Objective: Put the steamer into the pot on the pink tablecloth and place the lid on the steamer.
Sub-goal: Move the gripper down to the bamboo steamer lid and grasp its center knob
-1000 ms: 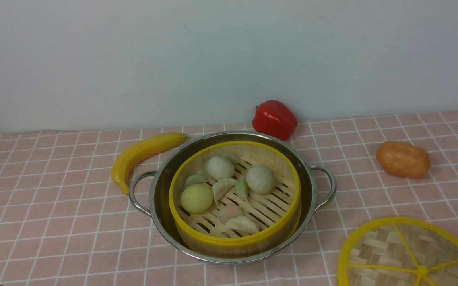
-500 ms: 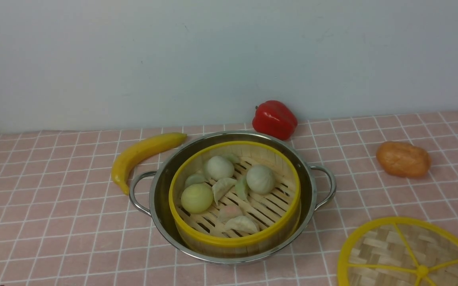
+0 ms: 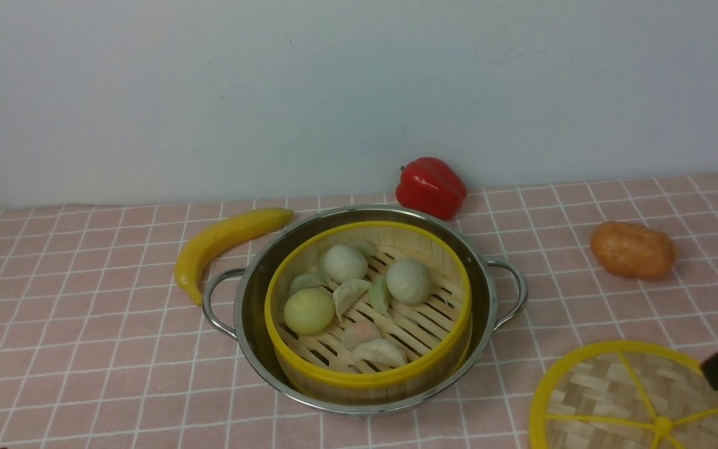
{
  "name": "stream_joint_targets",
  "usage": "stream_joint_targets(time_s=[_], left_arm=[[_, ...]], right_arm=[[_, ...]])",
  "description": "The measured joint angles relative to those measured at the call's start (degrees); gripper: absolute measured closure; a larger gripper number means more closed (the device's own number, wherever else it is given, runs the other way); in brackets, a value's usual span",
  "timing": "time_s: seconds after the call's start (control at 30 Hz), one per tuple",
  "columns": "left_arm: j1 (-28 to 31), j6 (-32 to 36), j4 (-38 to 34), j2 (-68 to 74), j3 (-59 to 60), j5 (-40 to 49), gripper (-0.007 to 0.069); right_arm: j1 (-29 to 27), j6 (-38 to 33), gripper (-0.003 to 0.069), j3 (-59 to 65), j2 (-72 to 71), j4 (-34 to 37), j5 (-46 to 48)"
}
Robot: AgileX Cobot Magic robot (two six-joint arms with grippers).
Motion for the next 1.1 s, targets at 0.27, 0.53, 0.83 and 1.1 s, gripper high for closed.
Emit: stream_joint_targets(time_s=[0.27,0.53,0.83,1.1], left_arm=[[0.0,0.0,0.0,0.0,0.0,0.0,0.0382],[0.0,0.0,0.0,0.0,0.0,0.0,0.0382],[0.0,0.0,0.0,0.0,0.0,0.0,0.0382],[0.0,0.0,0.0,0.0,0.0,0.0,0.0382]], right_arm=[[5.8,4.3,0.0416,-6.8,21.7,-3.2,-0.1],[8.3,11.8,0.0416,-6.9,25.1,-10.0,2.6],[8.4,13.3,0.0449,-7.0,25.1,-10.9,3.1],[8.4,15.5,0.0515,-7.1,24.8,-11.5,2.3]])
